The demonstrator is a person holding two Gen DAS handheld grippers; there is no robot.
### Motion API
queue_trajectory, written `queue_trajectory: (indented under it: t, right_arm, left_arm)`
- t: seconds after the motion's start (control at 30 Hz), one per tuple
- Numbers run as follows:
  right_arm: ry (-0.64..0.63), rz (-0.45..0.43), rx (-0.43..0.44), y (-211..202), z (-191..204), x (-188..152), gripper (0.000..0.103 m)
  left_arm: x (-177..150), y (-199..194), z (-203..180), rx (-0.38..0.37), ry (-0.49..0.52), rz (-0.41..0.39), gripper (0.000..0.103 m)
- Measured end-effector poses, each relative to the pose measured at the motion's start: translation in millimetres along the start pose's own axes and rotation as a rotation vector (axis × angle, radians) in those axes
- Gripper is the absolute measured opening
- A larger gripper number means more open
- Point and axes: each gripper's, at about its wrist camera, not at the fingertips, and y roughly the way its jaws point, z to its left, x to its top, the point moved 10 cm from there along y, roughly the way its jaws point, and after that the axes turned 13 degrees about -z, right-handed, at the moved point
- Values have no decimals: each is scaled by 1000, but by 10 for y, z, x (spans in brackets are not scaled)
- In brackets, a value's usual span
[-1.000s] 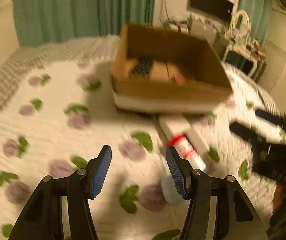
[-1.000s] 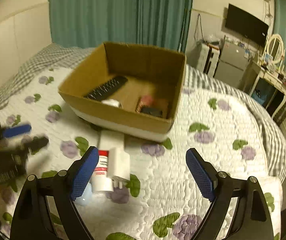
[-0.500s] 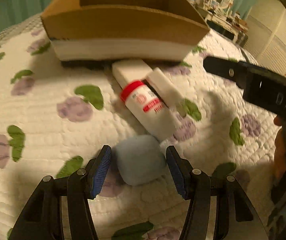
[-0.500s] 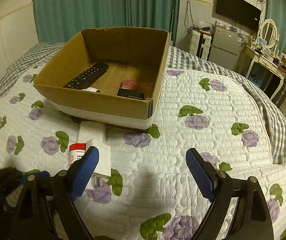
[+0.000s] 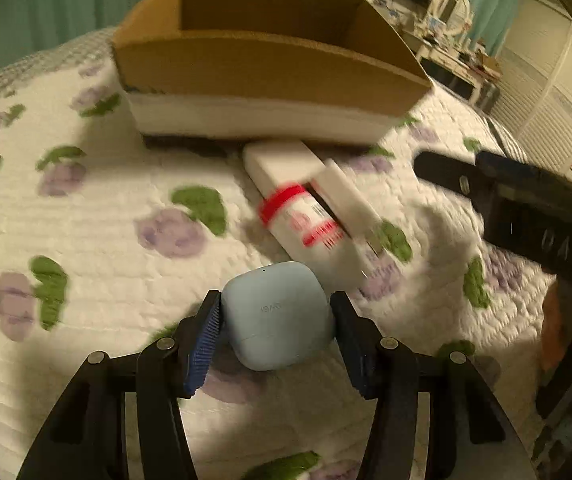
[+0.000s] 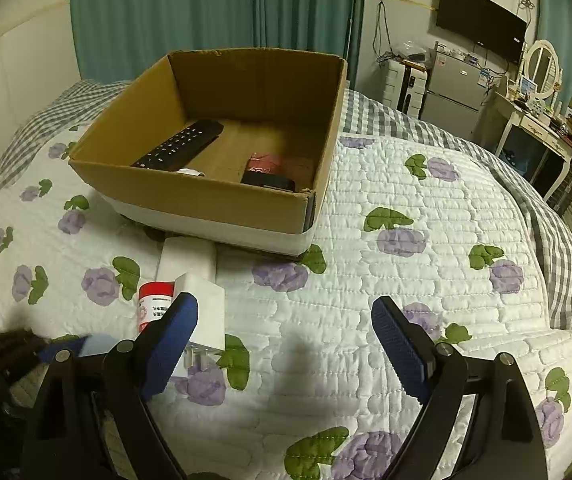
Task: Organize rigid objects
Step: 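Grasp the light-blue earbud case with the left tool, then grasp the small white plug with the right tool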
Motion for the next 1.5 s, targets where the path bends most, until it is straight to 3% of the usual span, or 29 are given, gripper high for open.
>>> queue_trajectory:
  t: [0.23,0.33,0.57,0.87,1.17,1.2,1.5]
  right_arm:
    - [-40,24,62,64,200,-80,88]
    - [-47,54,102,137,295,-152,82]
    - [-103,115,121,312,441,-319,74]
    - [-97,111,96,410,369,-286,69]
    - [-144,143,89,645,470,-341,35]
    - [-137,141,106,624,486,-326,24]
    - [-109,69,116,340,415,-128,22]
  left_arm:
    - [247,-57,456,136,-23,-89,55]
    - [289,-51,570,180,-31,-102,55]
    - [305,-15,565,180,-35,-97,56]
    - [269,28,557,177,-31,-81,56]
    - [267,27,541,175,-24,-82,56]
    - [269,23,536,174,-24,-83,56]
    - [348,-67,509,159,-33,-106,56]
